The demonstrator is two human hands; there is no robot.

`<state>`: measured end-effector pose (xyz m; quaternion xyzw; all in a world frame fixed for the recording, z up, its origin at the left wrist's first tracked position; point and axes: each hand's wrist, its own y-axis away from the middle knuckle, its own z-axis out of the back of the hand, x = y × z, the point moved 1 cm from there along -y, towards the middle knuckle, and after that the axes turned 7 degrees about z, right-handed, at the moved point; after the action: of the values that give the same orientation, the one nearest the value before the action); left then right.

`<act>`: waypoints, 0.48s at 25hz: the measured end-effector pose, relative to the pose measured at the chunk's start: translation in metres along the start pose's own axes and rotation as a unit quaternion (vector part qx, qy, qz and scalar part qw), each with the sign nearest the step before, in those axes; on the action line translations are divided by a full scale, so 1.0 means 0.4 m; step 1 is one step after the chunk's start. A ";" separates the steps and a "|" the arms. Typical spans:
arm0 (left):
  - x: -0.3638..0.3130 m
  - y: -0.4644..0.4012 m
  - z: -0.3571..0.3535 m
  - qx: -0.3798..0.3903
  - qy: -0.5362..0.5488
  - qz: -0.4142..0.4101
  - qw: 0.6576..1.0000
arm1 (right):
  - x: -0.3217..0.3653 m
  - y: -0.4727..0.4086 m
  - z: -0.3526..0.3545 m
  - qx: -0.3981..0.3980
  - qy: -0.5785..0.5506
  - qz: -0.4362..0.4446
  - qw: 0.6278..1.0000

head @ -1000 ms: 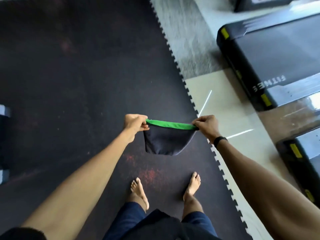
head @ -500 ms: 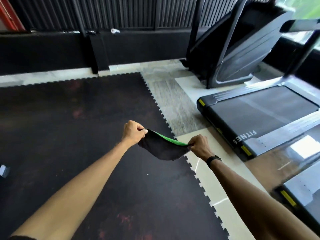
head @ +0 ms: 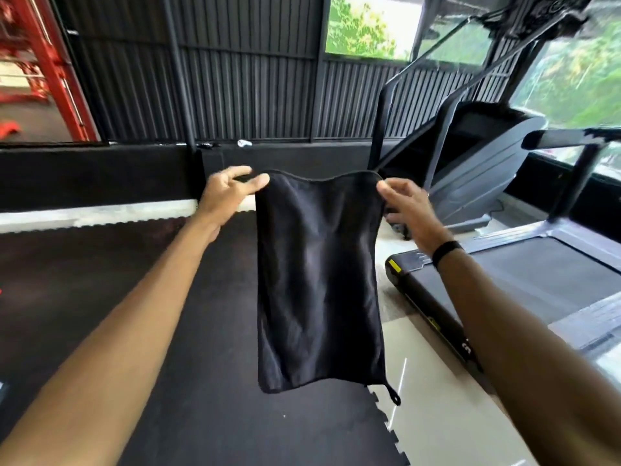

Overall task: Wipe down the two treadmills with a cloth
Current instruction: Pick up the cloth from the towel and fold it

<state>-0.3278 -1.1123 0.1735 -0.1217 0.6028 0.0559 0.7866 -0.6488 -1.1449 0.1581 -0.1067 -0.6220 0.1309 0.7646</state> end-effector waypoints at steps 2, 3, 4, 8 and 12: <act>0.138 0.084 -0.058 0.124 -0.002 0.180 0.976 | -0.160 0.104 -0.048 0.123 -0.017 -0.155 0.980; 0.239 0.142 -0.105 0.238 0.012 0.277 0.931 | -0.247 0.174 -0.078 0.184 -0.030 -0.223 0.957; 0.332 0.201 -0.146 0.294 0.041 0.341 0.892 | -0.317 0.235 -0.103 0.194 -0.030 -0.258 0.946; 0.506 0.241 -0.186 0.086 0.070 0.386 0.916 | -0.370 0.278 -0.100 0.057 0.023 -0.258 0.964; 0.427 0.157 -0.150 0.049 0.120 0.356 0.925 | -0.321 0.227 -0.046 0.005 -0.005 -0.253 0.968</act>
<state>-0.3531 -1.0774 -0.0131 0.1340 0.6983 0.2880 0.6415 -0.6617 -1.1019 0.0063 0.0582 -0.6322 -0.0628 0.7700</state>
